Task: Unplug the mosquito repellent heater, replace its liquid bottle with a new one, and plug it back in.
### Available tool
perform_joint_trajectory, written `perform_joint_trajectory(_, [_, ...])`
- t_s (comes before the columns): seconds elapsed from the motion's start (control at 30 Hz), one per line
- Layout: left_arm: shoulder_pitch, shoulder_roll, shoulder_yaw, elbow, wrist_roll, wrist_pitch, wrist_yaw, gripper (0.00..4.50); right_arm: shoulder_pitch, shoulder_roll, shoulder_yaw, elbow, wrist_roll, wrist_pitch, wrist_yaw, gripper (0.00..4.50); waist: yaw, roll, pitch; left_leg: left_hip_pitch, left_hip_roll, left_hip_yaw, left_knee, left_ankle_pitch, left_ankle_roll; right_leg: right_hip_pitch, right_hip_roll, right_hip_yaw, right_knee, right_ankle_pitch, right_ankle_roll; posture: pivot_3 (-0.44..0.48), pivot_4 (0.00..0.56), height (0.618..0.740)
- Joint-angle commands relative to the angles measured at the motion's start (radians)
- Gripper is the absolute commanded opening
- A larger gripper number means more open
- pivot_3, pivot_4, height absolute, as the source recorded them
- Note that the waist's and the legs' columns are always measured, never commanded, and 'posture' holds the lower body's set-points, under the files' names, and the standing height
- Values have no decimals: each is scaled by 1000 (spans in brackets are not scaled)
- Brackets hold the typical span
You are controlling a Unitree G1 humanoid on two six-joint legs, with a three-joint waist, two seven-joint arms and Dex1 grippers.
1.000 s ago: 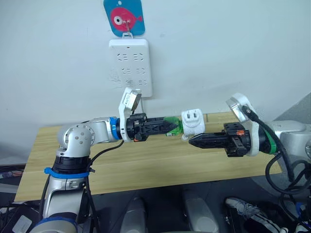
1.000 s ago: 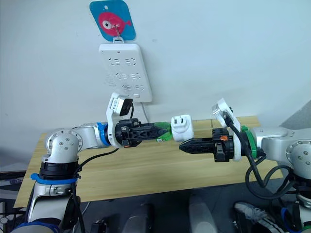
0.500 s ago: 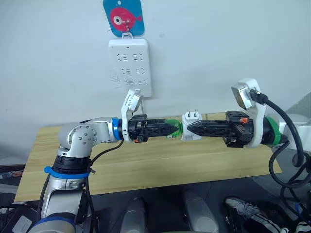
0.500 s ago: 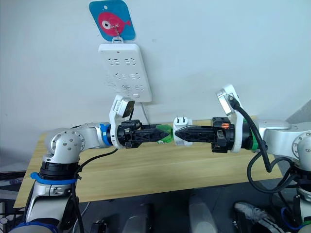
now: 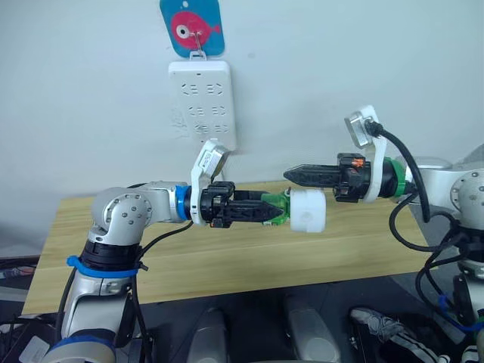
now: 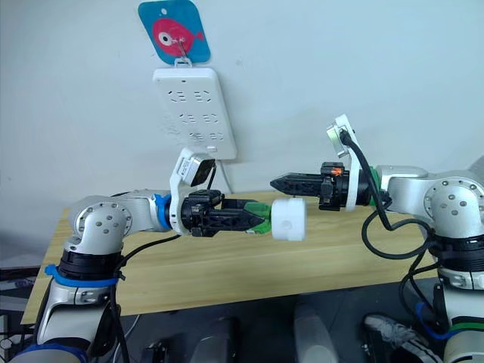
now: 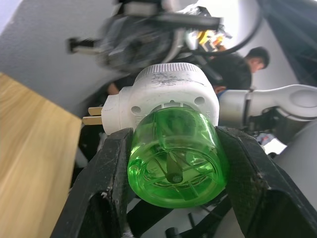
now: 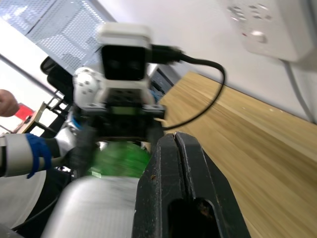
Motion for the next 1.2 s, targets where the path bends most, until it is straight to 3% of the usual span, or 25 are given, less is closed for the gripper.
perform_joint_trajectory(0.03, [-25,-5,49,-17,-71,24,5,2274,29,11,-17,0,-22,19,20,0,0,0,0,0,0,0,0,0,0,0,0,0,0,0,0,-203,189,725])
perform_joint_trajectory(0.3, [-42,-42,104,36,-150,68,97,2274,108,29,-53,-49,18,80,-16,0,0,0,0,0,0,0,0,0,0,0,0,0,0,0,0,-204,191,725])
perform_joint_trajectory(0.6, [-47,-71,132,97,-156,56,198,2274,140,32,-98,-101,142,92,-81,0,0,0,0,0,0,0,0,0,0,0,0,0,0,0,0,-210,191,725])
perform_joint_trajectory(1.2, [-34,-84,131,93,-123,4,225,2274,140,-11,-77,-85,377,90,-164,0,0,0,0,0,0,0,0,0,0,0,0,0,0,0,0,-205,196,725])
